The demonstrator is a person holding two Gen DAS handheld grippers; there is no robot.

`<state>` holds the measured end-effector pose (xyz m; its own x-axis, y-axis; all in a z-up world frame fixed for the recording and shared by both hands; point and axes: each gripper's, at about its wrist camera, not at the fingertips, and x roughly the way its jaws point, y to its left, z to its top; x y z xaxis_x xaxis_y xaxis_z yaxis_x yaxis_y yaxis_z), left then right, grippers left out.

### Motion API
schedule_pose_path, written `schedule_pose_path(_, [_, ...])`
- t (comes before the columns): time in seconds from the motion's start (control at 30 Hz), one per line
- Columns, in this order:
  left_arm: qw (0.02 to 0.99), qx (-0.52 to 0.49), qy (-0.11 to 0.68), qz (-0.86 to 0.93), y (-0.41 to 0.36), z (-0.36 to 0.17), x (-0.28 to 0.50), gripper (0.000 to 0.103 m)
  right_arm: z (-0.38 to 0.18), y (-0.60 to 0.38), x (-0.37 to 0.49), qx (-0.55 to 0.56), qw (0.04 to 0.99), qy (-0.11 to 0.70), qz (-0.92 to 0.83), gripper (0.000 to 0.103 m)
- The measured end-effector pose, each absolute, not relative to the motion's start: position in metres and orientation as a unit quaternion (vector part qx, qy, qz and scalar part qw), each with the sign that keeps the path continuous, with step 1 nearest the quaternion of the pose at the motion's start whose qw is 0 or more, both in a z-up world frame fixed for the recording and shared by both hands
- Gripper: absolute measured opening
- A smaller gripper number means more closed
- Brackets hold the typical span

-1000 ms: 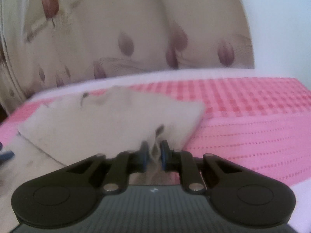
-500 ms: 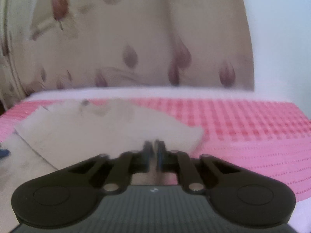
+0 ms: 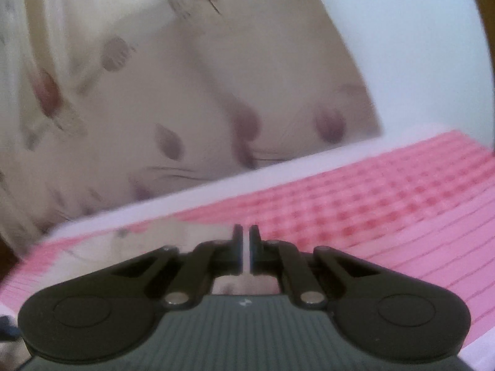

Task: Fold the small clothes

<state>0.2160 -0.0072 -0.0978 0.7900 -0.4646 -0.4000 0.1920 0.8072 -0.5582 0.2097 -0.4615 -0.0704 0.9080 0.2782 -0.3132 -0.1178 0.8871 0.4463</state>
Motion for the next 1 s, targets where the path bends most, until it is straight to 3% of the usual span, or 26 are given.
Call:
schedule_pose_path(0.07, [0.911,-0.255,0.269,-0.18,-0.007,-0.098,0.217,0.103,-0.071,-0.458,0.207,0.211,0.952,0.185,0.123,0.02])
schedule_pose_path(0.1, [0.911,-0.255,0.269,-0.179,-0.007,-0.098,0.217,0.103,-0.071,-0.454,0.208,0.196,0.953,0.19,0.129,0.039])
schedule_pose_path(0.13, [0.911,-0.255,0.269,-0.179,-0.008,-0.098,0.217,0.103,-0.071,-0.449,0.211,0.178,0.955,0.201,0.129,0.065])
schedule_pose_path(0.17, [0.911,-0.255,0.269,-0.179,-0.008,-0.098,0.217,0.103,-0.072,-0.442,0.215,0.162,0.955,0.214,0.128,0.075])
schedule_pose_path(0.2, [0.911,-0.255,0.269,-0.179,-0.008,-0.098,0.217,0.103,-0.074,-0.438,0.219,0.155,0.953,0.223,0.135,0.078])
schedule_pose_path(0.27, [0.911,-0.256,0.268,-0.18,-0.007,-0.098,0.216,0.103,-0.075,-0.428,0.219,0.144,0.95,0.229,0.158,0.069])
schedule_pose_path(0.33, [0.911,-0.257,0.268,-0.18,-0.007,-0.098,0.217,0.103,-0.077,-0.409,0.215,0.077,0.954,0.247,0.15,0.009])
schedule_pose_path(0.43, [0.911,-0.256,0.269,-0.179,-0.008,-0.098,0.217,0.103,-0.082,-0.395,0.207,0.05,0.953,0.263,0.143,0.006])
schedule_pose_path(0.77, [0.911,-0.255,0.269,-0.179,-0.008,-0.098,0.217,0.103,-0.034,-0.405,0.212,0.07,0.976,0.168,0.118,0.006])
schedule_pose_path(1.0, [0.911,-0.255,0.269,-0.179,-0.007,-0.098,0.217,0.103,-0.088,-0.423,0.257,0.122,0.953,0.262,0.086,0.007])
